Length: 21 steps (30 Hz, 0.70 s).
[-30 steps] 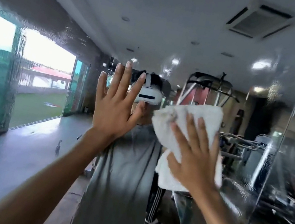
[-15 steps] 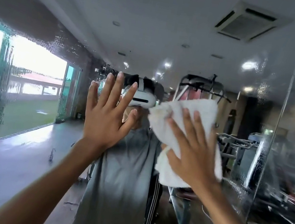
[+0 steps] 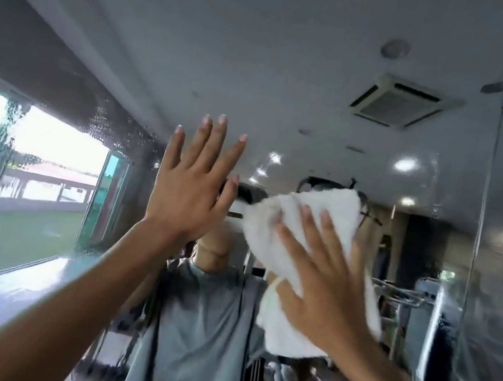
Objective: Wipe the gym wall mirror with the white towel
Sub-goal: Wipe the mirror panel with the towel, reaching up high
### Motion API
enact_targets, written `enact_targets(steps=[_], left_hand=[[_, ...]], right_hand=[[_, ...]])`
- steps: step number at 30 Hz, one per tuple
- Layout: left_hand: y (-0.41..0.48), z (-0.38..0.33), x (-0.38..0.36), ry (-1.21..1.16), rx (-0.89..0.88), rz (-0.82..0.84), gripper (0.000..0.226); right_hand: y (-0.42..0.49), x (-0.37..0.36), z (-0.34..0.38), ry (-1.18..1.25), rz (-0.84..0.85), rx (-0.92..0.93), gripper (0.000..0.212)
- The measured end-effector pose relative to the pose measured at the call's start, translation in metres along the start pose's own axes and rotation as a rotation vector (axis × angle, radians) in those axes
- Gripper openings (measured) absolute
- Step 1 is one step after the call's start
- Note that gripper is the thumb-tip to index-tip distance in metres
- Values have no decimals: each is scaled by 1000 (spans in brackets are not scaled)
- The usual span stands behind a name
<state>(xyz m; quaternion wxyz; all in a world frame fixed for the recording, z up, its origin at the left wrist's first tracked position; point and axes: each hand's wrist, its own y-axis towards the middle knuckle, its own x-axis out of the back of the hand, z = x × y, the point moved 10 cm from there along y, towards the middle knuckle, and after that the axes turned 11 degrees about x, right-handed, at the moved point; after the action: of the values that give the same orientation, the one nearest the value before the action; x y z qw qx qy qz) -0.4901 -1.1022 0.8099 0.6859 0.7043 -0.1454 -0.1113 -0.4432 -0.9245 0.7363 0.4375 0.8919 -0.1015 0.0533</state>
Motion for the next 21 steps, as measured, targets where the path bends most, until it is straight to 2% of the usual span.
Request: enact_targets(steps=[1, 4, 7, 9, 12, 15, 18, 21], left_hand=[[0, 0, 0, -1, 2, -1, 60], [-1, 1, -2, -2, 13, -5, 60], [-1, 1, 2, -25, 15, -25, 59], [-3, 1, 4, -41, 21, -40, 58], [-2, 1, 6, -45, 40, -54, 57], [-4, 1, 11, -43, 46, -96, 56], [5, -3, 17, -22, 29, -100, 55], [40, -1, 26, -25, 34, -104, 48]], right_hand=[[-8, 1, -22, -7, 1, -52, 73], [11, 15, -95, 41, -54, -371, 72], [68, 23, -111, 110, -97, -562, 78], [91, 21, -83, 84, -86, -473, 76], [75, 12, -25, 27, -50, -169, 72], [30, 10, -33, 16, -37, -64, 72], [25, 17, -101, 27, -24, -284, 70], [83, 33, -160, 132, -115, -584, 72]])
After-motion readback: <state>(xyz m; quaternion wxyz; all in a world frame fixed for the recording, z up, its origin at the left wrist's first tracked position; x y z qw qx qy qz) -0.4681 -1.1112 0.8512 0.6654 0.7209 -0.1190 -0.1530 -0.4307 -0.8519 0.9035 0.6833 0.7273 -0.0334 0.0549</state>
